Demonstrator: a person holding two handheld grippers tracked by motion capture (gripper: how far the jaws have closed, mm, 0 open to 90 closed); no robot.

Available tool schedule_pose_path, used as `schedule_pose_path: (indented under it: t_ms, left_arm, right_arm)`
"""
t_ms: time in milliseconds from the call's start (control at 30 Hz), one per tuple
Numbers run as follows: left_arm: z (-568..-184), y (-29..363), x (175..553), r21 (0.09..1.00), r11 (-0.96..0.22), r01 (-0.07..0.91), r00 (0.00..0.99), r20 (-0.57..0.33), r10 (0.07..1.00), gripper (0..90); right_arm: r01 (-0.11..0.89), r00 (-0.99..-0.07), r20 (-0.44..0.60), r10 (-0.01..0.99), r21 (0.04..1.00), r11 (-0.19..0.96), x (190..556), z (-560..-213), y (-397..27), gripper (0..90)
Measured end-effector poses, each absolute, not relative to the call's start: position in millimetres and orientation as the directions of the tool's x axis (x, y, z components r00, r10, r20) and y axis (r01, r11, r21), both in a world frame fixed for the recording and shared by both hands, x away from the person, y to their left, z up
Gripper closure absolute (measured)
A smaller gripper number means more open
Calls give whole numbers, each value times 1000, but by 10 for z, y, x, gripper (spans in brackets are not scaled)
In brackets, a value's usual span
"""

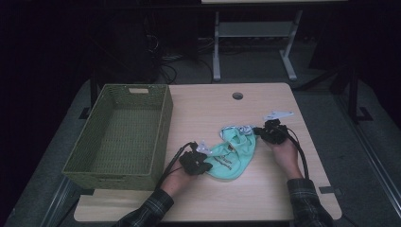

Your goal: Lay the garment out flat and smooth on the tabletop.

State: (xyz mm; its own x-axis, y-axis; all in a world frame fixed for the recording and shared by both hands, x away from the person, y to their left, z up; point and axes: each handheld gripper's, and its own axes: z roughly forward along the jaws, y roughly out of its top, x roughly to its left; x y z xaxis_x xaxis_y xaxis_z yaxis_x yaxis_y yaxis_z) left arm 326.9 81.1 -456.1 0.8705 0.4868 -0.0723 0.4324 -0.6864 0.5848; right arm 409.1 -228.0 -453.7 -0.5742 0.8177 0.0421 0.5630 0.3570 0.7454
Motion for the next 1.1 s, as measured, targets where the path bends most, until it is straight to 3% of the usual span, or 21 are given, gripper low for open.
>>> schedule_pose_path:
  t_ms: [367,500,700,933,1100]
  left_arm:
    - [-4560,809,3268,584,-689,430,871,-69,486,894]
    - [-4561,810,3268,584,-688,431,871,-70,486,894]
    - [-4563,812,3270,587,-686,431,871,-72,486,894]
    - [-4563,813,3270,586,-686,432,871,-72,487,894]
    - [-4564,815,3274,586,-677,446,864,-83,497,893]
  right_arm:
    - [605,-533,51,845,721,339,4066,-4674,-2479,900]
    - [595,-555,80,828,734,327,4008,-4626,-2490,819]
    - [576,-585,97,805,749,328,3834,-4482,-2485,777]
    - [560,-616,96,782,751,349,3611,-4415,-2439,782]
    - [538,-659,90,747,751,383,3414,-4403,-2350,880]
